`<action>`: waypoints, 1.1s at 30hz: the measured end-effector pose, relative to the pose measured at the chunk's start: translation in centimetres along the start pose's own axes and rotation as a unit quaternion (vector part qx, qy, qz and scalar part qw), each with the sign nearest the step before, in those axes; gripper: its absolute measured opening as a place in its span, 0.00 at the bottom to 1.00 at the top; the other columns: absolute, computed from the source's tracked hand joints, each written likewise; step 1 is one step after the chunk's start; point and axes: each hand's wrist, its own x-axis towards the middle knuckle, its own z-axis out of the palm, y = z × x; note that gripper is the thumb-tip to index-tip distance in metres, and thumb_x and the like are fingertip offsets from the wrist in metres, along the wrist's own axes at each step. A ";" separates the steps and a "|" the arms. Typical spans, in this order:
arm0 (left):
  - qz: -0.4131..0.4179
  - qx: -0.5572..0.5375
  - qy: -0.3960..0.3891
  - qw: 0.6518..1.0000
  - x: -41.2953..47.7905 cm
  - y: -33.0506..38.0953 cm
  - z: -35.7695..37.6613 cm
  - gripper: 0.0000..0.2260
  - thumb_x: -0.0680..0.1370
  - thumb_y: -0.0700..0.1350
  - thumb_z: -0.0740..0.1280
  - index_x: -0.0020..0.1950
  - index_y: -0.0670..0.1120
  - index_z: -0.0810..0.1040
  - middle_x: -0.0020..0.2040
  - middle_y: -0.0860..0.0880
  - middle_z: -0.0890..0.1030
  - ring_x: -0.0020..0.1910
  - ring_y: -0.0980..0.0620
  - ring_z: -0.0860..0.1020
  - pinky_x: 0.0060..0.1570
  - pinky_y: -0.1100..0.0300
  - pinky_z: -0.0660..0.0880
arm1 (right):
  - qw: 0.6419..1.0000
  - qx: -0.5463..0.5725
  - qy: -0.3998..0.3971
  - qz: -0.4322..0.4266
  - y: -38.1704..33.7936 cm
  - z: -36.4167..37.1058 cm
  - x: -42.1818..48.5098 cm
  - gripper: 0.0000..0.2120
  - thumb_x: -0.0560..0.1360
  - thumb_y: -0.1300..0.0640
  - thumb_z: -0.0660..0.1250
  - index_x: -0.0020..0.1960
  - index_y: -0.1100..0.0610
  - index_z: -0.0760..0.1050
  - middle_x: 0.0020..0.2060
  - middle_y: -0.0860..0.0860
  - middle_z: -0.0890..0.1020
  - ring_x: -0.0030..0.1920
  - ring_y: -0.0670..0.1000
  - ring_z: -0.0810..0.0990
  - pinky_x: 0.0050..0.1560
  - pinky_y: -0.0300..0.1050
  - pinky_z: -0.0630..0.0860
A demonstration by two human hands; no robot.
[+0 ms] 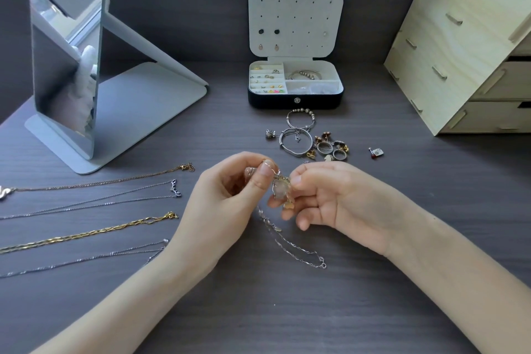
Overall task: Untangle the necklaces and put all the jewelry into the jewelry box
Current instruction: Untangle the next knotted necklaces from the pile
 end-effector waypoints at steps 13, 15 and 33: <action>-0.008 0.076 0.031 0.997 0.2 -0.1 -1.1 0.07 0.65 0.54 0.71 0.36 0.51 0.81 0.45 0.58 0.79 0.47 0.63 0.76 0.48 0.71 0.66 | 0.982 -0.119 0.124 -0.077 0.0 0.6 -0.1 0.11 0.72 0.69 0.63 0.34 0.60 0.73 0.29 0.53 0.79 0.29 0.47 0.73 0.31 0.40 0.69; -0.030 0.008 0.010 0.999 0.3 0.0 -1.2 0.05 0.63 0.49 0.73 0.33 0.49 0.81 0.41 0.56 0.80 0.43 0.57 0.77 0.46 0.64 0.70 | 0.979 -0.138 0.128 -0.076 -0.1 0.6 -0.1 0.11 0.73 0.69 0.63 0.33 0.59 0.74 0.29 0.52 0.80 0.27 0.46 0.72 0.31 0.40 0.69; -0.117 -0.081 -0.049 0.989 0.3 0.3 -0.8 0.06 0.73 0.41 0.67 0.37 0.46 0.72 0.33 0.49 0.76 0.32 0.54 0.72 0.30 0.66 0.67 | 0.978 -0.146 0.138 -0.056 0.1 0.9 -0.2 0.08 0.73 0.65 0.66 0.36 0.60 0.77 0.34 0.56 0.80 0.37 0.50 0.79 0.37 0.44 0.79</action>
